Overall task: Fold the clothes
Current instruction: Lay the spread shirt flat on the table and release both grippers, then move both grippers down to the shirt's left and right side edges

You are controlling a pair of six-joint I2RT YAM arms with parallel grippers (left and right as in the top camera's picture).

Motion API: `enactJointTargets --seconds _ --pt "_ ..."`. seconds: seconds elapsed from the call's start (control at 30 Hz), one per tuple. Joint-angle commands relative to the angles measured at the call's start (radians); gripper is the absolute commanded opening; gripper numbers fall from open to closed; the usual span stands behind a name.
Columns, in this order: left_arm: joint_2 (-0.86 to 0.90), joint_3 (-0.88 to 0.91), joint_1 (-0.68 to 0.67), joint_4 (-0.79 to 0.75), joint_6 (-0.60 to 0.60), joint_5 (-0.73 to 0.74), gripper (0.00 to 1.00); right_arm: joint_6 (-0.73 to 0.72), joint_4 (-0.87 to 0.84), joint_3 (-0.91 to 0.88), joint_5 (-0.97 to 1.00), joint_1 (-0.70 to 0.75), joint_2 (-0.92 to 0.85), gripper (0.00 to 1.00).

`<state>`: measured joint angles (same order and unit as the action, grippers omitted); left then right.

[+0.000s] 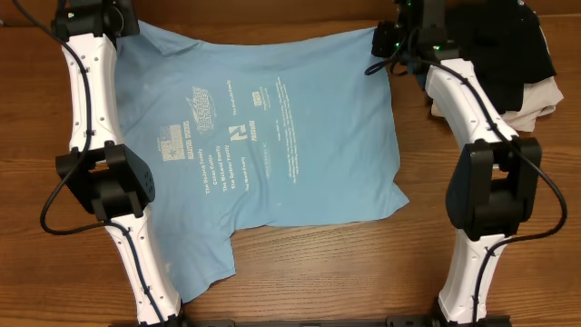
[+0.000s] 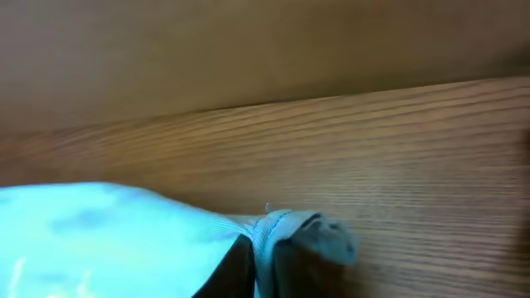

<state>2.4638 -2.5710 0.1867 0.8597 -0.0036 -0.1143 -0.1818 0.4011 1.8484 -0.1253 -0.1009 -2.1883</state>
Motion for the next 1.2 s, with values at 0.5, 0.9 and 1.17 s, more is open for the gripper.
enactJointTargets --seconds 0.5,0.9,1.17 --pt "-0.232 -0.081 -0.004 0.149 -0.082 0.091 1.00 -0.031 0.174 0.150 0.101 0.038 0.167 1.00" --pt "-0.592 -0.083 -0.044 0.605 -0.063 0.206 1.00 -0.028 0.765 0.218 0.095 0.038 0.593 1.00" --pt "-0.711 -0.083 -0.045 0.783 -0.133 0.186 1.00 -0.088 0.941 0.218 0.098 0.038 0.740 1.00"
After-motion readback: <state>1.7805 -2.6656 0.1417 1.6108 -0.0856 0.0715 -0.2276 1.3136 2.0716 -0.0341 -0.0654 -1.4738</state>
